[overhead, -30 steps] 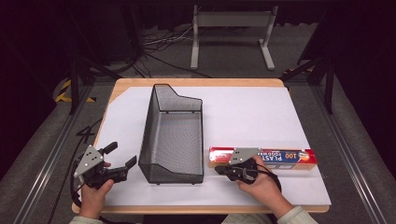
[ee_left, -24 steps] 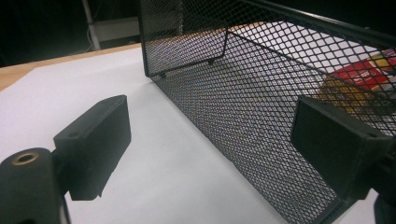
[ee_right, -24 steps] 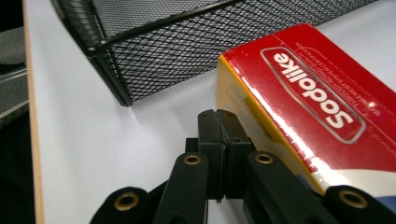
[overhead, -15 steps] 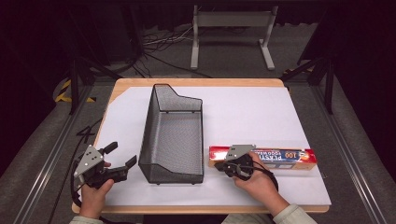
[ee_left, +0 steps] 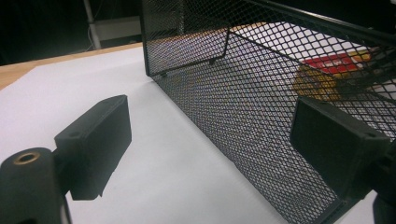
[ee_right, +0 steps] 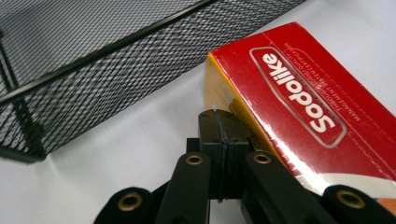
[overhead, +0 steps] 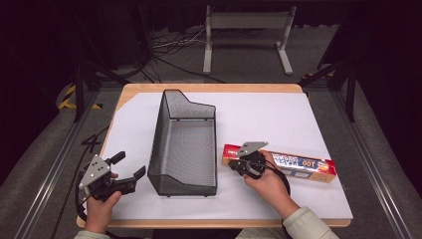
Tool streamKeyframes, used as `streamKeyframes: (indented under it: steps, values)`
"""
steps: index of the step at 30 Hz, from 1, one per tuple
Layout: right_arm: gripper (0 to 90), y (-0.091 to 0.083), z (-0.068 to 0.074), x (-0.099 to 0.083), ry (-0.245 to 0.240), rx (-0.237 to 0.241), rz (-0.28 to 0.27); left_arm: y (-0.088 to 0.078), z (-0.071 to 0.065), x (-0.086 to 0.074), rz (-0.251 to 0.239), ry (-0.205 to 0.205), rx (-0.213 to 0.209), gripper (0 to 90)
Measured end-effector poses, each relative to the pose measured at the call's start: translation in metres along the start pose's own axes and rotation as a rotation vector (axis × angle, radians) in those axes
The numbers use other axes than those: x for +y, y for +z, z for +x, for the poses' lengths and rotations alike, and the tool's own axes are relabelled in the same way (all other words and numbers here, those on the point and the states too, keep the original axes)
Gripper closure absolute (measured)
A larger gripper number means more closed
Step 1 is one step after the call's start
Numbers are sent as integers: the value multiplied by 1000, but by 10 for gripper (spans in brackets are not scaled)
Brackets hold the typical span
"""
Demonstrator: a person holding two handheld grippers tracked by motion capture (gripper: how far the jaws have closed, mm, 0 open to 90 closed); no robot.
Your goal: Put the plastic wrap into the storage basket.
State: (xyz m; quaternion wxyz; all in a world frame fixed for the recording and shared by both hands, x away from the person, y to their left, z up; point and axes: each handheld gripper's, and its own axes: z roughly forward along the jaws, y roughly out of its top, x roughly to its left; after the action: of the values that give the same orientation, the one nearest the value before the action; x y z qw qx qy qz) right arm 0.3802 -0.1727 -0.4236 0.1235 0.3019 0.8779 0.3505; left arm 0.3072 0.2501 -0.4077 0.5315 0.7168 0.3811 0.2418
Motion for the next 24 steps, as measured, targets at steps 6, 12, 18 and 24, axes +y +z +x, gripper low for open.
streamKeyframes:
  steps: [6,12,18,24]
  values:
    - [900,5,-8,6,37,-36,3,1,1,0,0,-3,8,138]
    - [900,8,-14,10,69,-96,22,3,3,-3,26,-10,28,139]
    - [900,7,-16,10,82,-92,20,3,5,-3,23,-22,34,138]
    - [900,-5,-15,11,90,-39,19,5,5,-4,28,-17,37,138]
